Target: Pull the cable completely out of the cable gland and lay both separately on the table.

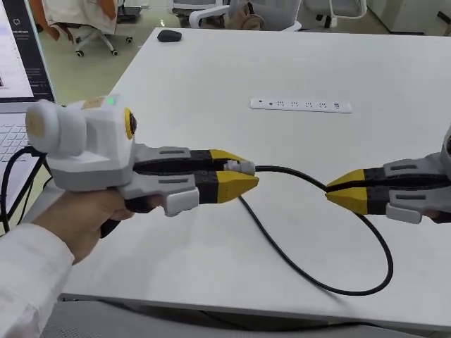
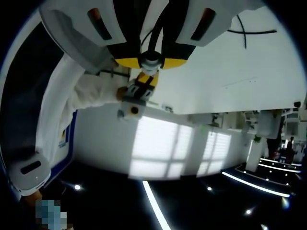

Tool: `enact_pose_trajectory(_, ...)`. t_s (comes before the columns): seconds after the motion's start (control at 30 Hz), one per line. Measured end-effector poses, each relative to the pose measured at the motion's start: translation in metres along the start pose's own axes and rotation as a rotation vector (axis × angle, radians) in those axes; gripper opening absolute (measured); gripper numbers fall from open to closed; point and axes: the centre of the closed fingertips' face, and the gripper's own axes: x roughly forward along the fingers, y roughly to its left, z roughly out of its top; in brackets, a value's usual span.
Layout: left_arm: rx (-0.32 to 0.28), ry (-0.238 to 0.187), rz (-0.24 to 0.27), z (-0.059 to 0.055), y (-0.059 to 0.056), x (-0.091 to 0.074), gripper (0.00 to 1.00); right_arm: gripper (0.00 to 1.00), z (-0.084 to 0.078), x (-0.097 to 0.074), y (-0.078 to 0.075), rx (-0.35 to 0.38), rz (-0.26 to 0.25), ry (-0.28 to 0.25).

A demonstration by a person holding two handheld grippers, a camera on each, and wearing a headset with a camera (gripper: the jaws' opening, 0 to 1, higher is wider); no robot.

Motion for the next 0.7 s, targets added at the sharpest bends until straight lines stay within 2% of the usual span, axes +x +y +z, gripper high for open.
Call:
enact_pose_trajectory(0.2, -0.002, 0.004, 0.006, -0.001, 0.001, 0.0, 0.17, 0.03, -0.003, -0.001, -0.001, 0.004, -0.012, 0.012)
enact_pose_trajectory(0.3, 0.004, 0.039, 0.036, -0.008, 0.006, 0.002, 0.17, 0.03, -0.007, 0.0, -0.003, -0.006, -0.031, 0.031)
enact_pose_trajectory(0.43, 0.005, 0.053, 0.044, -0.011, 0.008, 0.002, 0.17, 0.03, -0.009, -0.002, -0.002, -0.022, -0.024, 0.053)
enact_pose_trajectory(0.5, 0.018, 0.072, 0.06, -0.015, 0.011, 0.003, 0.17, 0.04, -0.013, -0.003, -0.002, -0.019, -0.016, 0.101)
enact_pose_trajectory(0.53, 0.024, 0.081, 0.073, -0.016, 0.013, 0.003, 0.17, 0.05, -0.017, -0.004, -0.002, -0.006, -0.018, 0.149)
enact_pose_trajectory(0.6, 0.021, 0.081, 0.074, -0.017, 0.014, 0.003, 0.17, 0.1, -0.003, -0.002, -0.003, -0.069, -0.024, 0.119)
enact_pose_trajectory(0.7, 0.015, 0.075, 0.078, -0.016, 0.015, 0.003, 0.17, 0.13, 0.021, 0.001, 0.001, -0.066, -0.003, 0.051)
